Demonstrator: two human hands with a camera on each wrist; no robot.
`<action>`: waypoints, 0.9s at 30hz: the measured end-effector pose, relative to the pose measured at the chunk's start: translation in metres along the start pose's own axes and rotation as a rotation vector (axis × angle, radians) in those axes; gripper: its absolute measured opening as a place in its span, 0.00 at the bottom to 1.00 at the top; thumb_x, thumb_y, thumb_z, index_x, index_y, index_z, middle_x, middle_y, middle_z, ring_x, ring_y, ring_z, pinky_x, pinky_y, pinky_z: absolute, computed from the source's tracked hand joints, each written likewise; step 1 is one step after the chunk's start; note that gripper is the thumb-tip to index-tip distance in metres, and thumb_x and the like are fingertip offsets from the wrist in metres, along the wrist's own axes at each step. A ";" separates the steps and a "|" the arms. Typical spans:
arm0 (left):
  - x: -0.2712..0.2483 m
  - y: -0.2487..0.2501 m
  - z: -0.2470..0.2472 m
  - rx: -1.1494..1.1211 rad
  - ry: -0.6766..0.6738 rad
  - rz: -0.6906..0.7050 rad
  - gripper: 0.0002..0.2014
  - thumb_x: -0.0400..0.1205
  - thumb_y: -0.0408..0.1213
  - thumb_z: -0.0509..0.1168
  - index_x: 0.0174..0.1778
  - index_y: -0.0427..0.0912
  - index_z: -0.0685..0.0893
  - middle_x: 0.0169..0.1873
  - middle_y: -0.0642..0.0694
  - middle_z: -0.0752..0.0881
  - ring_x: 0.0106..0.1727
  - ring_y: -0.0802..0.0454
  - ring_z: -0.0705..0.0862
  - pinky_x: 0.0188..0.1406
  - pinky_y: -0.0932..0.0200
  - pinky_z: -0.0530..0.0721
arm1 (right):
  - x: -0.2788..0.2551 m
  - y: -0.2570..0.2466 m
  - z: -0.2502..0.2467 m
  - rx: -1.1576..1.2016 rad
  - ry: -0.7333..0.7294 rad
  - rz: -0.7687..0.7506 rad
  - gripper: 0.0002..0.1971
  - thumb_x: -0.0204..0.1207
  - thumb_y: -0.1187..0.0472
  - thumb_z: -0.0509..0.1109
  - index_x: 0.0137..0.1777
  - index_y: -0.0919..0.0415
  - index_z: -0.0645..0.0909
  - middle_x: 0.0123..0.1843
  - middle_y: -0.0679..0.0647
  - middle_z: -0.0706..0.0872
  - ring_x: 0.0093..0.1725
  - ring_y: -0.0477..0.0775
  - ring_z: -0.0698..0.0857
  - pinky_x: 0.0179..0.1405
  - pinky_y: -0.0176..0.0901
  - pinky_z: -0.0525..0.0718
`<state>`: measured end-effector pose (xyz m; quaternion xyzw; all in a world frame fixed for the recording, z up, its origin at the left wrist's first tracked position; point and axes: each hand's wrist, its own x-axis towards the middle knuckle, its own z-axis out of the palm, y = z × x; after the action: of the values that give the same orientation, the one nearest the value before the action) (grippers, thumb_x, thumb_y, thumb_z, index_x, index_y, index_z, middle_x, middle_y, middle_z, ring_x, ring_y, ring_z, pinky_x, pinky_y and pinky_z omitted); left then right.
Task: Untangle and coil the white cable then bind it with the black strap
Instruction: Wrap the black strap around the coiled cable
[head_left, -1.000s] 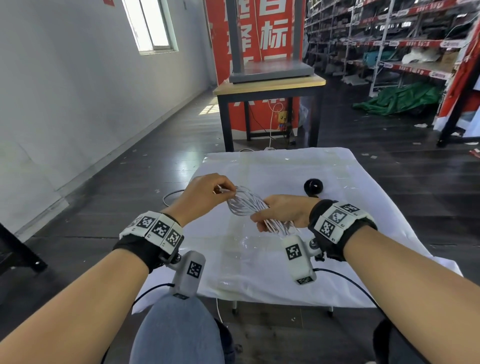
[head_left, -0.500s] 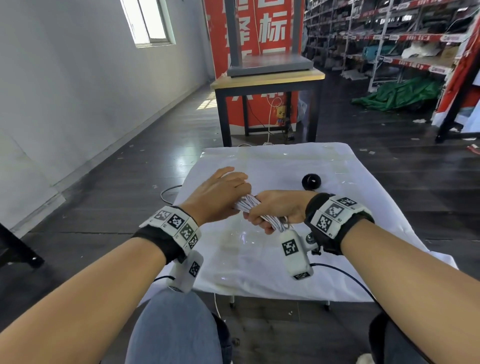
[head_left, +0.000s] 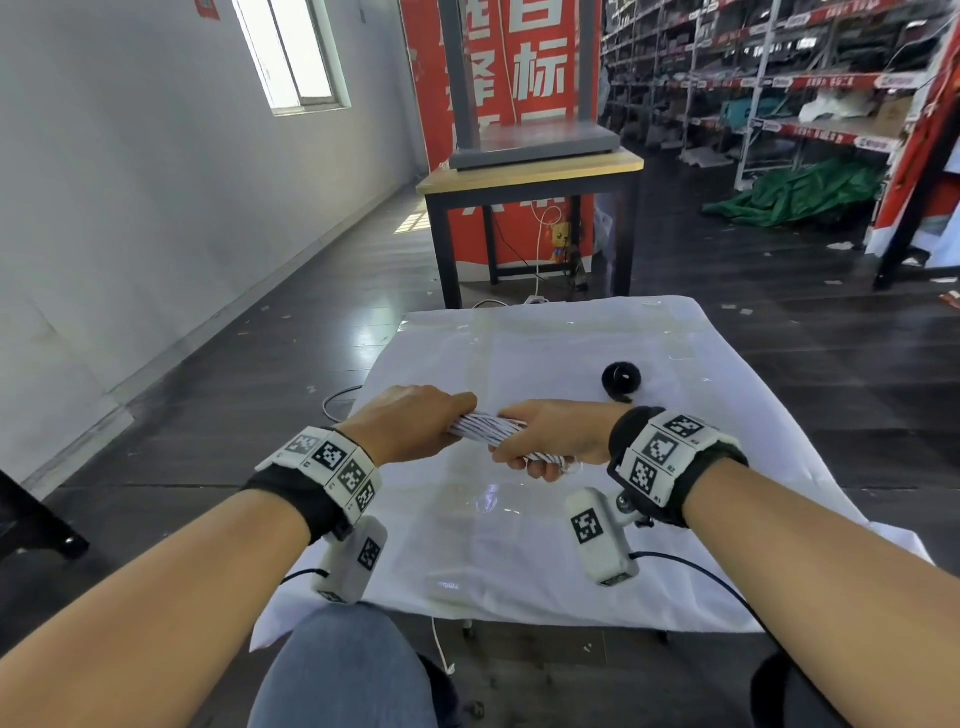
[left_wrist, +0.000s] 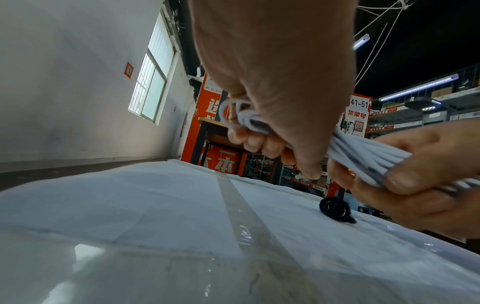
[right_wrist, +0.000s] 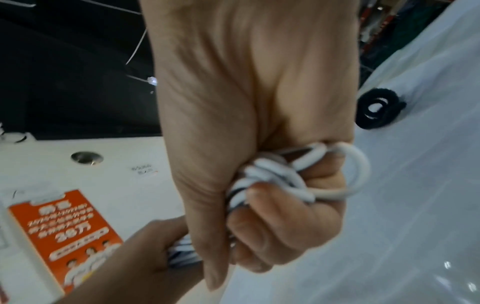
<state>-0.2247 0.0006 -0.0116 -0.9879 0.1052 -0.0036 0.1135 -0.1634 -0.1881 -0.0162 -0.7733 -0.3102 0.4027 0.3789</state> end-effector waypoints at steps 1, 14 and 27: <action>0.002 0.002 0.000 0.009 0.000 -0.018 0.08 0.85 0.48 0.56 0.54 0.49 0.74 0.46 0.47 0.85 0.47 0.44 0.83 0.37 0.55 0.71 | 0.002 0.001 -0.001 -0.027 0.011 -0.008 0.08 0.79 0.63 0.69 0.55 0.60 0.75 0.34 0.54 0.77 0.26 0.48 0.74 0.21 0.35 0.73; 0.042 0.025 -0.003 0.004 0.006 -0.067 0.11 0.85 0.45 0.56 0.59 0.47 0.79 0.49 0.42 0.85 0.50 0.40 0.85 0.42 0.54 0.76 | 0.015 -0.002 -0.022 -0.713 0.210 -0.047 0.12 0.76 0.62 0.67 0.56 0.63 0.71 0.46 0.55 0.83 0.35 0.51 0.79 0.26 0.38 0.73; 0.101 0.043 0.006 -0.086 0.107 0.025 0.11 0.82 0.50 0.62 0.52 0.48 0.80 0.48 0.49 0.87 0.52 0.45 0.84 0.47 0.54 0.74 | 0.005 0.038 -0.058 -0.632 0.311 0.025 0.18 0.86 0.46 0.54 0.46 0.62 0.71 0.36 0.52 0.73 0.33 0.51 0.72 0.29 0.41 0.68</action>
<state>-0.1347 -0.0597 -0.0290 -0.9889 0.1234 -0.0506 0.0651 -0.1044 -0.2232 -0.0276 -0.9081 -0.3488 0.1689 0.1585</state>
